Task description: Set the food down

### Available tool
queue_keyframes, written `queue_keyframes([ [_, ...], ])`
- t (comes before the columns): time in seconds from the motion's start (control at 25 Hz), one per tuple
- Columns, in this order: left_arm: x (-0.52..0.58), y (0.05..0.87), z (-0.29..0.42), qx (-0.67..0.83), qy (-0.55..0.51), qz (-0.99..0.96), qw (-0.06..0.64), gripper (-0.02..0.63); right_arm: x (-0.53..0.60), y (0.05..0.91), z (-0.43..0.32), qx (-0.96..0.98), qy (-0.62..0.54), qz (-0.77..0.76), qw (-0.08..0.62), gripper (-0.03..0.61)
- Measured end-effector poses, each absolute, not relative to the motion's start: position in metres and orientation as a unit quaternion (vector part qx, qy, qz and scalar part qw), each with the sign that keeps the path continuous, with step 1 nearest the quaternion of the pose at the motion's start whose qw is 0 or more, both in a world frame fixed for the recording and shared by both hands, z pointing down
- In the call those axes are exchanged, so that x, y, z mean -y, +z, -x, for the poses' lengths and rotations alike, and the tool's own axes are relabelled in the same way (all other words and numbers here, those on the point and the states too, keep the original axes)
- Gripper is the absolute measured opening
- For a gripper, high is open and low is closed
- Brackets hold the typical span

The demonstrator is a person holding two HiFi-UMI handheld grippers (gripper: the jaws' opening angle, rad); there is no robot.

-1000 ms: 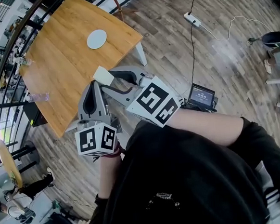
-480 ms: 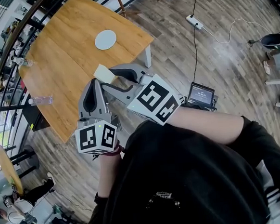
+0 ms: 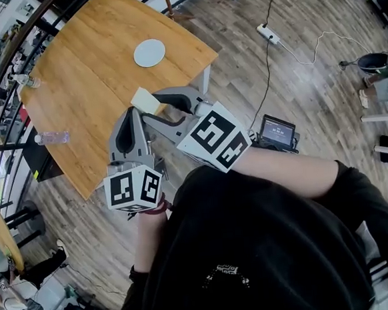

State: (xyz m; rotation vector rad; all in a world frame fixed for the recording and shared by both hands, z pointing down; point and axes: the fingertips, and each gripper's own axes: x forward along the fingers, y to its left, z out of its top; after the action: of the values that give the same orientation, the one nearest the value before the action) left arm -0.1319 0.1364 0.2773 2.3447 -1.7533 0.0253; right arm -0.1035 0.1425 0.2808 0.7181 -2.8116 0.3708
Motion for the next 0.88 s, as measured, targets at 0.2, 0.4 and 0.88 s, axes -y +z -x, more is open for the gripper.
queue_keyframes([
  [0.2,-0.125,0.28,0.142,0.605,0.005,-0.789,0.11,0.003,-0.131,0.283,0.114,0.959,0.12,-0.229,0.117,0.167],
  [0.4,-0.113,0.279,0.159,0.621,0.005,-0.776,0.109,0.003,-0.117,0.282,0.131,0.964,0.115,-0.207,0.119,0.169],
  [0.88,-0.038,0.288,0.187,0.655,0.02,-0.746,0.12,0.003,-0.04,0.291,0.159,0.97,0.131,-0.166,0.116,0.169],
])
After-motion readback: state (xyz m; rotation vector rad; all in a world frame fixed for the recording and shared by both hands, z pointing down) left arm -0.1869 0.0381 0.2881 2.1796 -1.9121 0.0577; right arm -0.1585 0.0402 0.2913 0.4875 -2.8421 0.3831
